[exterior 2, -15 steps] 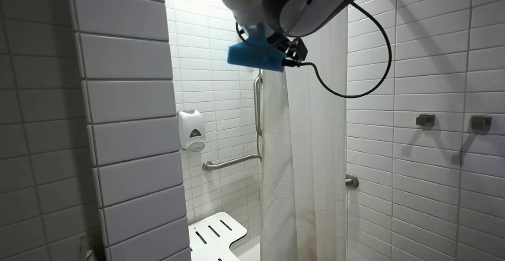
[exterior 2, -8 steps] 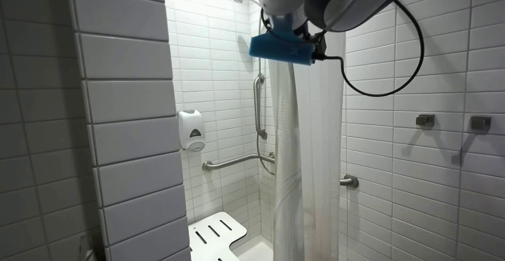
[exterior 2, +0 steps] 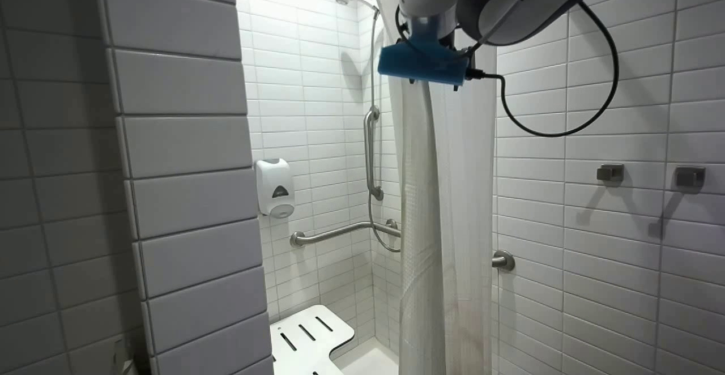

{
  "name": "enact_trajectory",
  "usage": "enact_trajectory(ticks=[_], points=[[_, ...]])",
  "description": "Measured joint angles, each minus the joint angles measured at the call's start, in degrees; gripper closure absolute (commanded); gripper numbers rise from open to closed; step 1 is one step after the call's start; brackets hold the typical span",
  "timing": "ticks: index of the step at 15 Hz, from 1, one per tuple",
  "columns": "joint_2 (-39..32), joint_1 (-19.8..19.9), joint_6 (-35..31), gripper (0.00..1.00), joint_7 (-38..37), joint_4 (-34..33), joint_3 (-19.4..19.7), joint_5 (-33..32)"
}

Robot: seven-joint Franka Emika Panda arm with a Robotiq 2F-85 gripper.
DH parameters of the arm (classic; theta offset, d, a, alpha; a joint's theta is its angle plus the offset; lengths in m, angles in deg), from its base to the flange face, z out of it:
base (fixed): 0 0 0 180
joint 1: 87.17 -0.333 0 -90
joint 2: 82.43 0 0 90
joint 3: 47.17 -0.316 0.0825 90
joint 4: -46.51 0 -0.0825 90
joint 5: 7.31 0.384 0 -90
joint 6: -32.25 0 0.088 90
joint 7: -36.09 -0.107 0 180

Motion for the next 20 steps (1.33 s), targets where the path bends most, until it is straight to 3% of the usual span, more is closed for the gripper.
enact_trajectory(ticks=[10, 20], points=[[1.0, 1.4, -3.1, 0.0, 10.8, 4.7, -2.5, -1.9], [3.8, 1.4, -5.5, 0.0, 14.4, 8.3, -3.8, -2.5]])
